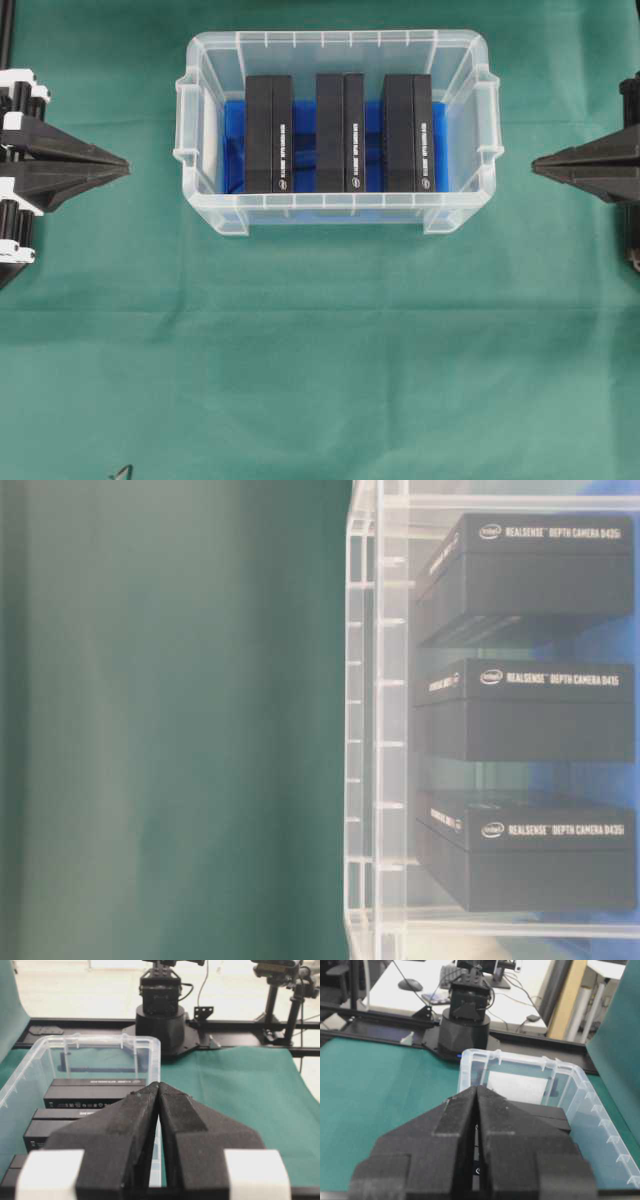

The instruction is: Take the box out of the case with the right arm.

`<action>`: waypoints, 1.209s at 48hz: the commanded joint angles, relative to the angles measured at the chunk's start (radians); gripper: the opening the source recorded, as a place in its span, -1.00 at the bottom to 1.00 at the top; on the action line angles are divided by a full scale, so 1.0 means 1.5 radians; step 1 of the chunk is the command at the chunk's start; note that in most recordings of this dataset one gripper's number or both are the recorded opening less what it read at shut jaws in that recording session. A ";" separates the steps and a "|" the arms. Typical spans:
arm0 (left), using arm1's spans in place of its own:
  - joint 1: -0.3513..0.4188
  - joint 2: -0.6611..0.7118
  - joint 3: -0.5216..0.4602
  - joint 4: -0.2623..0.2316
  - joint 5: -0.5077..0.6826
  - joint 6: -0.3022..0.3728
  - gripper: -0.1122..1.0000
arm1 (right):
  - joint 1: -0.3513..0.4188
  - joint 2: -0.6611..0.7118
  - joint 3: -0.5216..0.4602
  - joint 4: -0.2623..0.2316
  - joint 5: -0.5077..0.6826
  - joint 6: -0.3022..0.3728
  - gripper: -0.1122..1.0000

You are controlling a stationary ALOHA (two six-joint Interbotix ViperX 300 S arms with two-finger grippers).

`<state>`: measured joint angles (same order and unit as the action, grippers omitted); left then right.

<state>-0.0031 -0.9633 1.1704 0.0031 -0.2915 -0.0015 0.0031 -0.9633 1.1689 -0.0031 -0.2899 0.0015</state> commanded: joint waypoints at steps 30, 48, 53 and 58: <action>0.004 -0.007 -0.160 0.007 0.188 -0.022 -0.80 | -0.006 0.024 -0.211 0.004 0.251 0.046 -0.79; 0.004 0.011 -0.380 0.009 0.426 -0.022 -0.80 | -0.007 0.081 -0.409 0.004 0.398 0.125 -0.80; 0.004 0.020 -0.406 0.008 0.472 -0.022 -0.80 | -0.007 0.091 -0.428 0.003 0.416 0.139 -0.80; 0.004 0.029 -0.414 0.009 0.503 -0.025 -0.80 | -0.008 0.091 -0.428 0.002 0.437 0.148 -0.80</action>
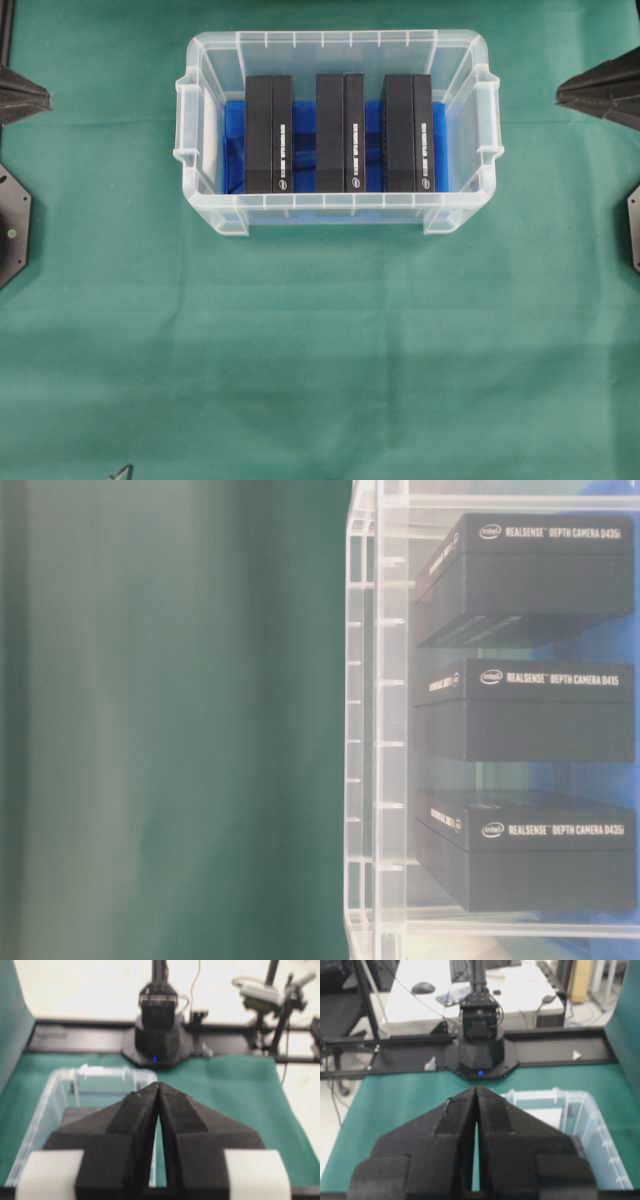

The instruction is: Take the box out of the case with the right arm.

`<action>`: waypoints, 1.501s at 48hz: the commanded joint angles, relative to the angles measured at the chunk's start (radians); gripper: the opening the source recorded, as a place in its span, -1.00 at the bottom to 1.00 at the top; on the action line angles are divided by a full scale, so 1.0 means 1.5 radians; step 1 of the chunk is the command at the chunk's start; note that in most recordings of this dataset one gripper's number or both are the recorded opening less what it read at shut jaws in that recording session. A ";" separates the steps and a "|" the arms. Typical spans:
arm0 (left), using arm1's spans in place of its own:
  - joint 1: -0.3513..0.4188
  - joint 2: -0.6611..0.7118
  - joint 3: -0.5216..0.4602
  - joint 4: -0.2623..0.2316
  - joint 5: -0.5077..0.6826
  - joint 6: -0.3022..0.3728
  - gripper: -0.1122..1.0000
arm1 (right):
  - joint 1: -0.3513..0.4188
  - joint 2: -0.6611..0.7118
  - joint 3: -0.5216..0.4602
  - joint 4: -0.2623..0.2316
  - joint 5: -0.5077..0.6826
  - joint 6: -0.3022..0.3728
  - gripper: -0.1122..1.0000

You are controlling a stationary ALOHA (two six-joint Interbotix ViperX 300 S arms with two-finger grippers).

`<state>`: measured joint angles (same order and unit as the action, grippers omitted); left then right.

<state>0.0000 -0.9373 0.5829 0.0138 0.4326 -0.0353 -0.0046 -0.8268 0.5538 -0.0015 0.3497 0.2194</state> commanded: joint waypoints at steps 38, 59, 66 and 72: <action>-0.063 0.090 -0.135 0.000 0.750 -0.108 -0.80 | -0.003 0.083 -0.124 -0.019 0.846 0.122 -0.80; -0.070 0.092 -0.139 0.000 0.766 -0.111 -0.80 | -0.003 0.108 -0.132 -0.018 0.872 0.259 -0.79; -0.070 0.093 -0.139 0.000 0.766 -0.112 -0.80 | -0.003 0.114 -0.136 -0.019 0.872 0.481 -0.80; -0.070 0.094 -0.139 0.000 0.766 -0.112 -0.80 | -0.003 0.118 -0.136 -0.019 0.876 0.672 -0.80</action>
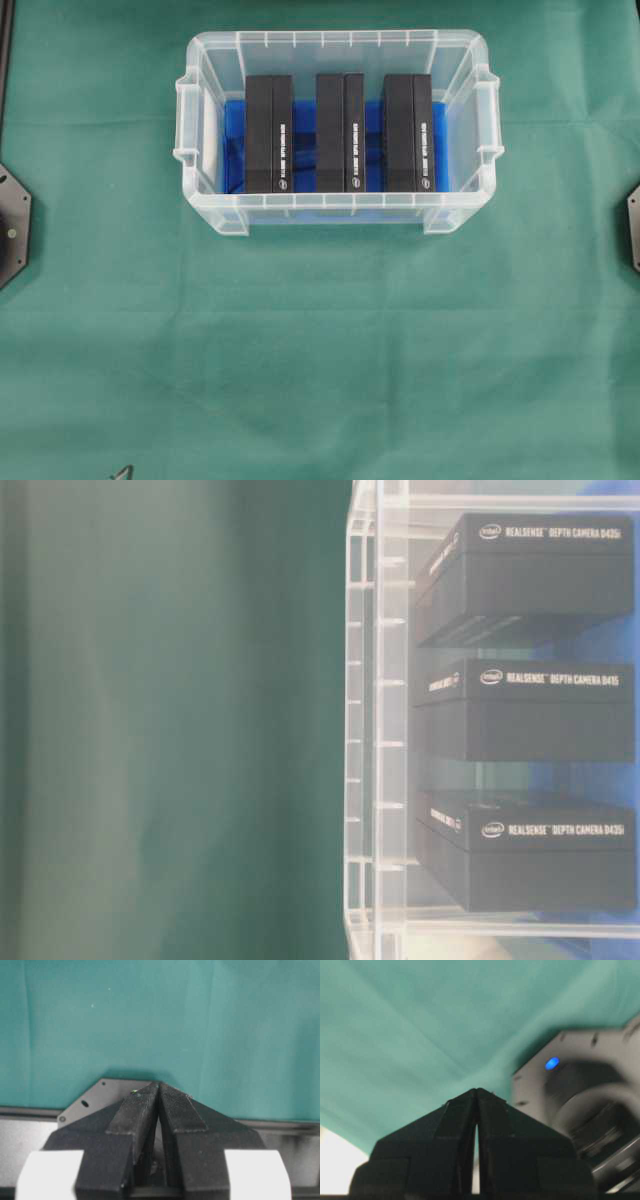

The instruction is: Take the box out of the case with the right arm.

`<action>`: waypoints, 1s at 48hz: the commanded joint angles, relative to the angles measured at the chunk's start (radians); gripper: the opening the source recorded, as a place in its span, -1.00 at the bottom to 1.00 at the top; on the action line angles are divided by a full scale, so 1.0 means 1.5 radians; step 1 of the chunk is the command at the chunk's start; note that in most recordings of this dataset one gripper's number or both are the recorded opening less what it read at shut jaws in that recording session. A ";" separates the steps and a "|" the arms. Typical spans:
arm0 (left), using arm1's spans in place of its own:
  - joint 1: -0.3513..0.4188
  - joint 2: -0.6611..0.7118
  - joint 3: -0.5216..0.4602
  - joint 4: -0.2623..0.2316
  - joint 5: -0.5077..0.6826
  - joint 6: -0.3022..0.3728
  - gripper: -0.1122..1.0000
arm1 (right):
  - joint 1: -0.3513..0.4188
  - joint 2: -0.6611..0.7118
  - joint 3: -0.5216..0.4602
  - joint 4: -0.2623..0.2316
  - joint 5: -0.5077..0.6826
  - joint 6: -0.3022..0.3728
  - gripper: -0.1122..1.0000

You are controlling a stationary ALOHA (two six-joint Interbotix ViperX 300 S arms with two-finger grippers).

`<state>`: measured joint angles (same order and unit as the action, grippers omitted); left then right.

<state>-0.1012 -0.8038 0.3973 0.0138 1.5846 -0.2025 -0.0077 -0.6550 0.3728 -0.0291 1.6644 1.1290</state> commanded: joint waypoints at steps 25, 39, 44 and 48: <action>-0.002 0.003 -0.013 0.002 -0.001 -0.039 -0.80 | -0.041 0.012 -0.013 -0.028 -0.007 0.193 -0.80; -0.002 0.002 -0.013 0.001 -0.001 -0.039 -0.80 | -0.196 0.020 -0.015 -0.036 -0.006 0.039 -0.80; -0.002 0.002 -0.013 0.001 -0.002 -0.039 -0.80 | -0.235 0.026 -0.015 -0.036 -0.007 -0.003 -0.79; -0.002 0.002 -0.013 0.001 -0.001 -0.039 -0.80 | -0.262 0.030 -0.015 -0.036 -0.010 -0.033 -0.79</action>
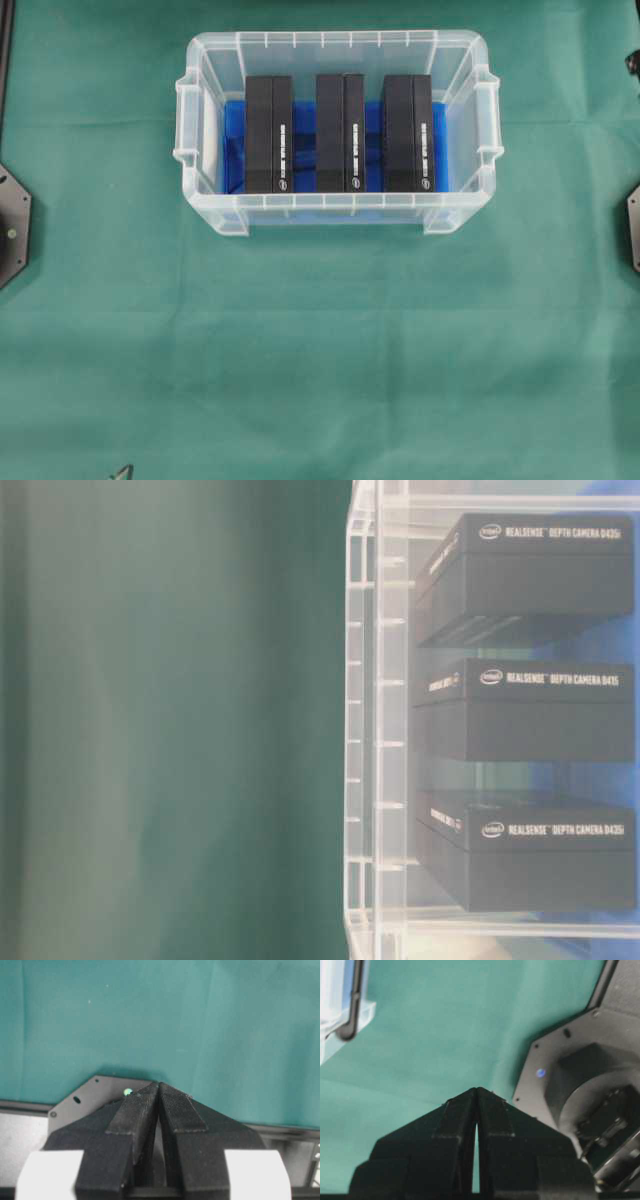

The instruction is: Take the box out of the case with the right arm.

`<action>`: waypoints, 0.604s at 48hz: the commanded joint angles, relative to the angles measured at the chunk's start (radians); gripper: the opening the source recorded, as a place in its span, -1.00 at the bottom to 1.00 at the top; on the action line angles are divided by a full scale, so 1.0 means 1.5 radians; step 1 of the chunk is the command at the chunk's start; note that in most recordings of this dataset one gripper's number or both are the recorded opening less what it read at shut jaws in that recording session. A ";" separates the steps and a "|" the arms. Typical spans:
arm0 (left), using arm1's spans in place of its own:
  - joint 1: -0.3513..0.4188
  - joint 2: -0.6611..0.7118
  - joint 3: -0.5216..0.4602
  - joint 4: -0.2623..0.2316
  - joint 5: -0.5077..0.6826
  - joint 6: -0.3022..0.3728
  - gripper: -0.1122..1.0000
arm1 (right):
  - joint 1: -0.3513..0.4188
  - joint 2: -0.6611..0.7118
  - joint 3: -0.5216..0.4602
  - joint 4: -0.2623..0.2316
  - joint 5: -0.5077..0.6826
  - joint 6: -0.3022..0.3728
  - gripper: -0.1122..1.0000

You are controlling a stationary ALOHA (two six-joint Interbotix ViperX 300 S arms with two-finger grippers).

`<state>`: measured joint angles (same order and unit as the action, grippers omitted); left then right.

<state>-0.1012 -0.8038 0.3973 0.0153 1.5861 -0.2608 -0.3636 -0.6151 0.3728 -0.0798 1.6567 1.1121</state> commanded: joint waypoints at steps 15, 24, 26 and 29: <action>-0.003 0.001 -0.013 0.001 -0.002 0.000 -0.80 | -0.070 0.020 -0.015 -0.002 -0.036 -0.065 -0.79; -0.003 0.001 -0.013 0.002 -0.002 0.000 -0.80 | -0.072 0.025 -0.010 -0.005 -0.041 -0.051 -0.54; -0.002 0.001 -0.013 0.002 -0.002 0.000 -0.80 | -0.072 0.025 -0.010 -0.006 -0.041 -0.045 -0.41; -0.002 0.001 -0.013 0.002 -0.002 0.000 -0.80 | -0.073 0.025 -0.009 -0.006 -0.041 -0.030 -0.14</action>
<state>-0.1012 -0.8053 0.3988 0.0153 1.5861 -0.2608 -0.4663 -0.5768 0.3743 -0.0859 1.6015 1.0523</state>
